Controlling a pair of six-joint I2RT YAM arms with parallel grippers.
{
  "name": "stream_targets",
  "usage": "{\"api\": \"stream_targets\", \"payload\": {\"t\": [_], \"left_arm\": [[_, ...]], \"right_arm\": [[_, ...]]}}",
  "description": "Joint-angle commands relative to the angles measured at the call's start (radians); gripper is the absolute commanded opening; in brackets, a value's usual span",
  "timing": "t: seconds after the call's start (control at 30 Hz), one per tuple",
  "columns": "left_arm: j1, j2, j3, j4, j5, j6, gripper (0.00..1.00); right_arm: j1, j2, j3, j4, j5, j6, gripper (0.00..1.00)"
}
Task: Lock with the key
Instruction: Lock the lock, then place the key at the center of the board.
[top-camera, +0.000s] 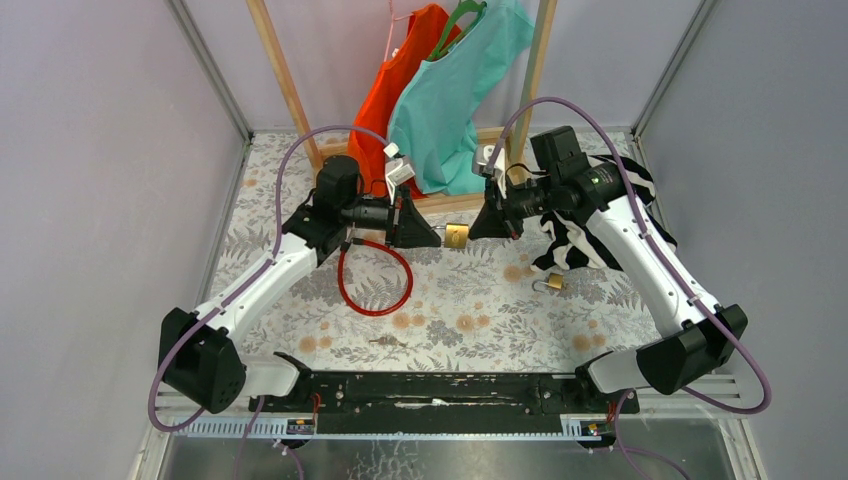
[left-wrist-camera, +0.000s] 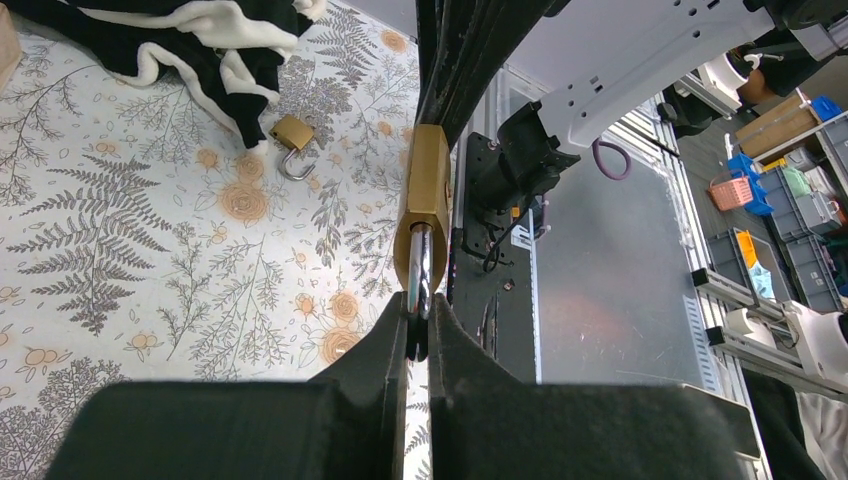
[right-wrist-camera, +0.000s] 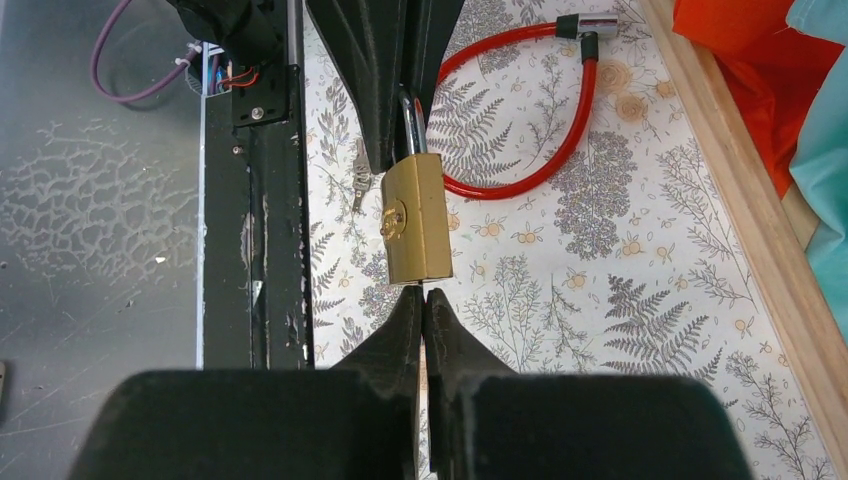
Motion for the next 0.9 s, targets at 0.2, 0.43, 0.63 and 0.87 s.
{"api": "stream_targets", "payload": {"t": [0.2, 0.43, 0.63, 0.87], "left_arm": [[0.018, -0.047, 0.004, 0.047, 0.011, 0.012, 0.0], [0.032, -0.051, -0.002, 0.046, 0.008, 0.021, 0.0], [0.045, -0.044, 0.004, 0.047, -0.038, 0.012, 0.0], [0.125, -0.033, 0.019, 0.039, -0.184, -0.047, 0.0]], "right_arm": [[-0.06, -0.023, -0.013, -0.067, 0.051, -0.101, 0.0], [-0.139, -0.004, -0.014, -0.198, 0.064, -0.223, 0.0], [-0.146, -0.026, -0.136, -0.142, 0.11, -0.198, 0.0], [0.038, -0.051, -0.451, 0.197, 0.23, -0.082, 0.0]]}}
